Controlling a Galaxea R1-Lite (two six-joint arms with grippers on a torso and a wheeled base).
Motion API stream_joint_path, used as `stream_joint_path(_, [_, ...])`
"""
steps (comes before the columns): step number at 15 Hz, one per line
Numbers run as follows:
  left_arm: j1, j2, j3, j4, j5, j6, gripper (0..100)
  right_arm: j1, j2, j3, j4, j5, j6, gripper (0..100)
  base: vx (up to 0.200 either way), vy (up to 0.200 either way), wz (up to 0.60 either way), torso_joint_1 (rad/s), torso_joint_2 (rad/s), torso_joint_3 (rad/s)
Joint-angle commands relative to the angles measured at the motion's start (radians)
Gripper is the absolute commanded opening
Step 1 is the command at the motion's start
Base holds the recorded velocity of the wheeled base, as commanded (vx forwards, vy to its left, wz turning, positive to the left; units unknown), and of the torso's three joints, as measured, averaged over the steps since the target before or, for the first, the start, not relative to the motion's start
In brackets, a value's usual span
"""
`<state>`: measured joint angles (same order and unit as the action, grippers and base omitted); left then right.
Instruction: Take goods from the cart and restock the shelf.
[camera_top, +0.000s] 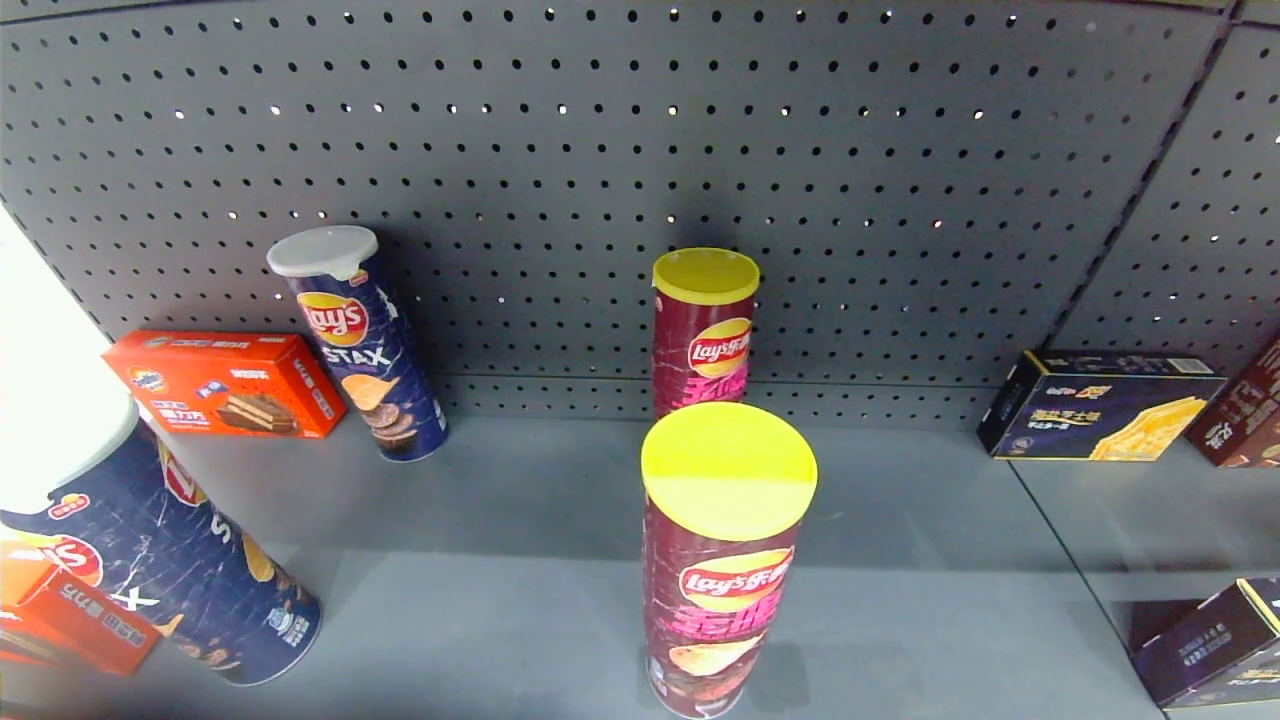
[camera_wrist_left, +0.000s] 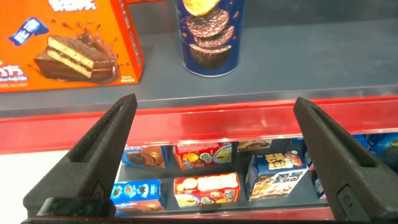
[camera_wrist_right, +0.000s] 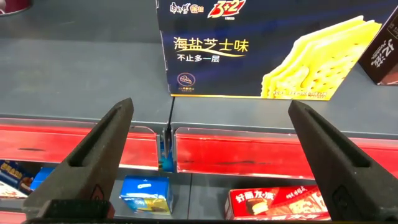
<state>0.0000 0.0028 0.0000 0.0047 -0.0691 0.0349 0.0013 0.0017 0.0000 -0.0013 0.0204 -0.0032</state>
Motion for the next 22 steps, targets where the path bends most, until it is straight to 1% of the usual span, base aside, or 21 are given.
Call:
stream_joint_path(1, [0.000,0.000,0.000,0.000,0.040,-0.024,100,0.000,0.001,0.000,0.000,0.001,-0.003,100,0.000,0.000,-0.60,-0.007,0.00,-0.002])
stream_joint_path(13, [0.000,0.000,0.000,-0.002,0.042,-0.024,100,0.000,0.001,0.000,0.000,0.000,-0.001,100,0.000,0.000,0.00,0.000,0.00,0.000])
stream_joint_path(14, [0.000,0.000,0.000,-0.002,0.042,-0.023,100,0.000,0.001,0.000,0.000,0.000,-0.001,100,0.000,0.200,0.00,0.002,0.01,0.002])
stream_joint_path(20, [0.000,0.000,0.000,-0.002,0.040,-0.024,100,0.000,0.001,0.000,0.000,0.001,-0.001,100,0.000,0.000,0.00,0.000,0.00,0.000])
stream_joint_path(22, [0.000,0.000,0.000,-0.002,0.043,-0.026,100,0.000,0.001,0.000,0.000,0.000,-0.001,100,0.000,0.200,0.00,0.007,0.01,0.002])
